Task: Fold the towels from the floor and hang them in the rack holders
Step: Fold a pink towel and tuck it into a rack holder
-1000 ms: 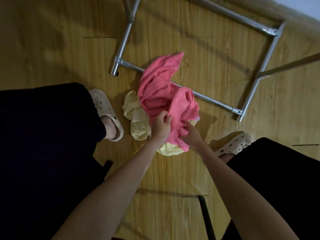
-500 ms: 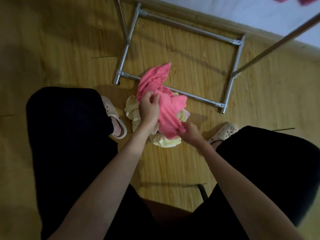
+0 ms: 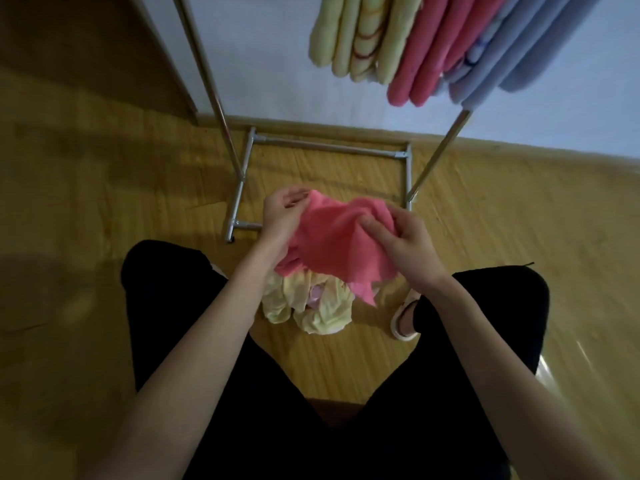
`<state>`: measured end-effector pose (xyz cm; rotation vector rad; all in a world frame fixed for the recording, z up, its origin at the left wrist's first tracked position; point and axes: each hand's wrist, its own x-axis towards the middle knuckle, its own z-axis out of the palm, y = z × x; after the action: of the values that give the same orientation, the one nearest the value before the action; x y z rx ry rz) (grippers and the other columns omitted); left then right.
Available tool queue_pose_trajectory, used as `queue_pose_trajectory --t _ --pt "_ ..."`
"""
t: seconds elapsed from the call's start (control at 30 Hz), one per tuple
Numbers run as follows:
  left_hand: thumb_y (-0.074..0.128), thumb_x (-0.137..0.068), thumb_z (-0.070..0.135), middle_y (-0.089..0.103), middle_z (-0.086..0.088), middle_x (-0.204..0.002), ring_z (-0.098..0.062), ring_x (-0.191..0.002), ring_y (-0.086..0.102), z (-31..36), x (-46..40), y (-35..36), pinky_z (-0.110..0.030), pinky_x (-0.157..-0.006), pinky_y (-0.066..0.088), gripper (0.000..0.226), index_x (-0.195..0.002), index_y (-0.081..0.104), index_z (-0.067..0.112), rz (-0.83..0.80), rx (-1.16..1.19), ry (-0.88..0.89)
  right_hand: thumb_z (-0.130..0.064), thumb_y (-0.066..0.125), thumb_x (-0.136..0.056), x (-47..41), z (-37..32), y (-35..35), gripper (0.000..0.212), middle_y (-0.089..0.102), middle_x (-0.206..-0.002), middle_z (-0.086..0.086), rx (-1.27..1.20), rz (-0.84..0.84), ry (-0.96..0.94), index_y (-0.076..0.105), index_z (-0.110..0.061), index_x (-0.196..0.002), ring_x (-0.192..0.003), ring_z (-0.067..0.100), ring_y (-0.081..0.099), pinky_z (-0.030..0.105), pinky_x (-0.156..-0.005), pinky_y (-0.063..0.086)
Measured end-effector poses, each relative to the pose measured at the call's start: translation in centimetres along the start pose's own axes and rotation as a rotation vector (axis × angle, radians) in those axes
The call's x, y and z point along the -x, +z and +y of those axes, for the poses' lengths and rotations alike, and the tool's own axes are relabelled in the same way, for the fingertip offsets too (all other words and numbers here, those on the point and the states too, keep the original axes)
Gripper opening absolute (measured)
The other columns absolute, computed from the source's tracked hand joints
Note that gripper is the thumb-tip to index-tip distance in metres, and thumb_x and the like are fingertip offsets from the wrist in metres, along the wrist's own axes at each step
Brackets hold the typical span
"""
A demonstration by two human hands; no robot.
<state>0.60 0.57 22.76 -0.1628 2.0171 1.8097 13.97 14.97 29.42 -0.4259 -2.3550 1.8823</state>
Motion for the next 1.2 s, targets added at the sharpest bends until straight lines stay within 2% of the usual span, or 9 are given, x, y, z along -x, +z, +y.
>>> queue_pose_trajectory --t 0.13,0.27,0.5,0.63,0.73,0.87,0.97,1.07,1.2 --pt "0.054 -0.092 0.001 0.071 0.002 -0.079 -0.010 -0.069 0.065 3.2 3.2 -1.0 -0.023 -0.065 0.051 0.020 -0.090 0.066 0.016 -0.205 -0.041 0.099 -0.026 0.061 -0.093 -0.3 -4.4 0.2 0.013 0.069 -0.071 -0.007 -0.116 0.180 -0.033 0.069 -0.018 -0.086 -0.065 0.005 0.064 0.019 -0.058 0.049" --pt "0.059 -0.085 -0.007 0.070 -0.001 -0.079 -0.002 -0.067 0.064 5.2 6.3 -2.5 -0.013 -0.061 0.048 0.018 -0.095 0.067 0.006 -0.331 -0.209 0.259 -0.020 0.057 -0.095 -0.8 -6.7 1.1 0.024 0.062 -0.075 0.011 -0.173 0.238 0.013 0.065 0.001 -0.088 -0.070 0.018 0.057 0.034 -0.064 0.047" --pt "0.082 -0.072 0.014 0.066 0.013 -0.094 -0.008 -0.093 0.063 5.2 9.2 -5.2 -0.041 -0.102 0.044 0.032 -0.098 0.065 0.022 -0.567 -0.575 0.381 -0.016 0.055 -0.096 -1.0 -9.3 2.0 0.023 0.057 -0.071 0.010 -0.323 0.290 0.040 0.063 0.002 -0.084 -0.070 0.022 0.054 0.035 -0.065 0.045" --pt "0.079 -0.071 0.043 0.057 0.033 -0.084 -0.004 -0.094 0.063 5.2 10.3 -4.9 -0.034 -0.099 0.044 0.031 -0.093 0.064 0.027 -0.449 -0.717 0.540 -0.017 0.054 -0.097 -1.0 -10.8 2.4 0.025 0.059 -0.070 0.009 -0.363 0.293 0.071 0.063 -0.001 -0.080 -0.071 0.023 0.055 0.037 -0.067 0.045" --pt "0.068 -0.076 0.055 0.061 0.022 -0.084 0.005 -0.077 0.058 5.0 10.5 -4.6 -0.021 -0.087 0.043 0.037 -0.095 0.064 0.023 -0.365 -0.769 0.624 -0.017 0.054 -0.097 -1.0 -11.9 2.9 0.025 0.055 -0.068 0.010 -0.392 0.302 0.087 0.059 -0.001 -0.078 -0.069 0.023 0.052 0.036 -0.064 0.043" --pt "0.059 -0.092 0.033 0.056 0.009 -0.076 -0.002 -0.062 0.051 4.7 10.2 -4.7 -0.010 -0.055 0.033 0.023 -0.094 0.063 0.011 -0.296 -0.824 0.669 -0.014 0.052 -0.097 -1.0 -12.7 3.2 0.022 0.052 -0.056 0.002 -0.493 0.297 0.096 0.057 0.002 -0.082 -0.050 0.010 0.052 0.022 -0.045 0.042" --pt "0.050 -0.098 0.022 0.055 0.013 -0.070 0.004 -0.059 0.050 4.7 9.9 -5.6 -0.008 -0.052 0.036 0.017 -0.093 0.063 0.012 -0.254 -0.710 0.548 -0.013 0.053 -0.097 -1.2 -12.7 2.3 0.027 0.050 -0.043 -0.008 -0.522 0.326 0.111 0.054 -0.001 -0.072 -0.036 0.001 0.046 0.015 -0.035 0.036" --pt "0.049 -0.098 0.013 0.060 -0.005 -0.071 -0.018 -0.062 0.056 5.2 9.4 -6.8 -0.023 -0.055 0.043 0.016 -0.090 0.062 0.009 -0.128 -0.518 0.418 -0.012 0.058 -0.094 -1.3 -12.2 0.9 0.025 0.053 -0.049 -0.004 -0.520 0.367 0.141 0.055 0.001 -0.073 -0.041 0.005 0.051 0.018 -0.040 0.042" --pt "0.045 -0.099 0.009 0.067 -0.016 -0.090 -0.034 -0.082 0.066 7.8 9.5 -7.1 -0.052 -0.075 0.056 0.021 -0.099 0.065 0.006 -0.033 -0.319 0.317 -0.009 0.061 -0.091 -1.4 -10.3 0.2 0.016 0.057 -0.076 0.011 -0.564 0.396 0.307 0.059 0.006 -0.088 -0.069 0.018 0.060 0.032 -0.069 0.056"
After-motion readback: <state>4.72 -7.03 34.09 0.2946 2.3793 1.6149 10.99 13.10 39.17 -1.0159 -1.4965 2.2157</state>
